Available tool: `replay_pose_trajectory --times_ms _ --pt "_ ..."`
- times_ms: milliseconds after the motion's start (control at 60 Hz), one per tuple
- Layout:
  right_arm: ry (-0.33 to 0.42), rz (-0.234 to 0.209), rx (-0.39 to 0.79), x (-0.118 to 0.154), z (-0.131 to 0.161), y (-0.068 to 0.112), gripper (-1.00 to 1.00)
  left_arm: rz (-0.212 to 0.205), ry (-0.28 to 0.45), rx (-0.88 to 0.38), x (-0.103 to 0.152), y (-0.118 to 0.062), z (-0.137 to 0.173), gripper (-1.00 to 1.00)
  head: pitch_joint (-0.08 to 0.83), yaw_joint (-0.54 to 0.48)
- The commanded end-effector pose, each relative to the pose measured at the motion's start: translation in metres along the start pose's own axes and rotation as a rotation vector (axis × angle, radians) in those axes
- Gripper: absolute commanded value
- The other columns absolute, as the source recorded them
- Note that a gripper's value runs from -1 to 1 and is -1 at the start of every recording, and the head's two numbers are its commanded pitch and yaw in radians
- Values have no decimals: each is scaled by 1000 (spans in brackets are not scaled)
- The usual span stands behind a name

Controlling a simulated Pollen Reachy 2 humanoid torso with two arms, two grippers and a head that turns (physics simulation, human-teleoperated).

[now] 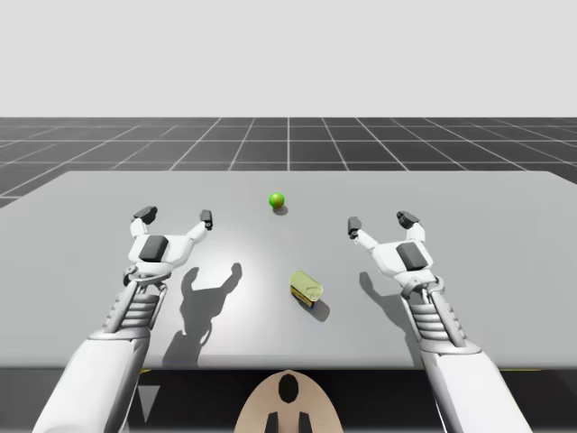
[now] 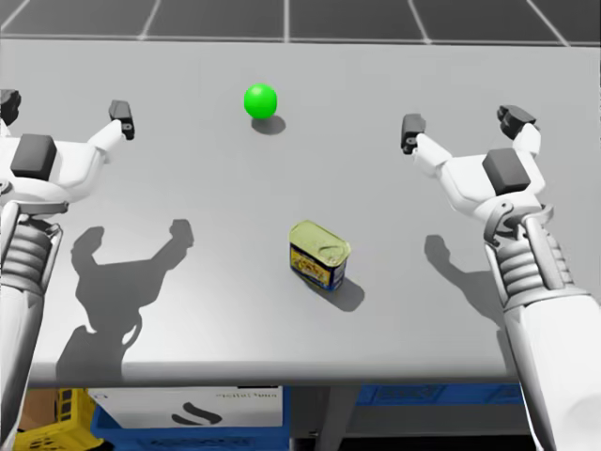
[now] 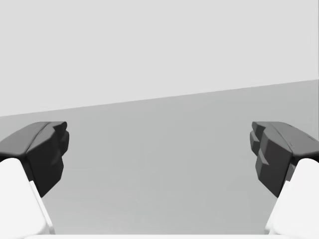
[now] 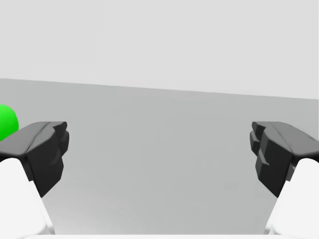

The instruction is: Watch the red light. When it turns green, pick up the object.

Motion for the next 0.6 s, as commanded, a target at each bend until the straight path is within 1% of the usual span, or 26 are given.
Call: replay_pose_trajectory --times_ms 17,133,200,250,283,317,333,350,367,383,400,433,450,500,533,600 --pt "3 0 3 -1 0 2 -1000 0 0 -1 1 0 0 -1000 726 -42" --pt "5 17 0 -2 0 4 -1000 -1 1 -1 1 0 0 -1000 731 -46" --pt "22 1 6 0 1 7 -1000 -1 0 -1 1 0 0 -1000 727 -46" --pt "36 -3 27 2 4 10 -1000 -1 1 1 1 0 0 -1000 726 -47" --pt "35 21 48 4 7 14 -1000 0 1 2 1 0 0 -1000 725 -48" --pt "19 83 87 7 15 18 -1000 1 1 5 1 1 0 -1000 721 -47" --pt "25 86 105 8 17 19 -1000 2 2 5 1 1 0 -1000 720 -48" --pt "35 74 124 10 22 21 -1000 1 3 6 1 1 0 -1000 720 -48" --pt "42 33 131 11 25 23 -1000 1 4 6 1 0 0 -1000 720 -48" --pt "43 18 138 11 27 24 -1000 1 4 6 1 0 0 -1000 720 -48" --pt "25 25 158 14 34 29 -1000 -2 5 6 0 0 0 -1000 721 -49" --pt "24 43 181 15 42 33 -1000 -6 4 6 0 0 0 -1000 722 -50" --pt "32 33 202 16 48 36 -1000 -8 4 5 0 0 0 -1000 722 -52" --pt "39 21 249 18 59 42 -1000 -9 4 3 0 -1 0 -1000 721 -55" --pt "41 21 281 17 67 47 -1000 -9 5 2 -1 -1 -1 -1000 720 -56" --pt "52 -4 343 15 82 55 -1000 -7 7 -1 -1 -1 -1 -1000 720 -60"
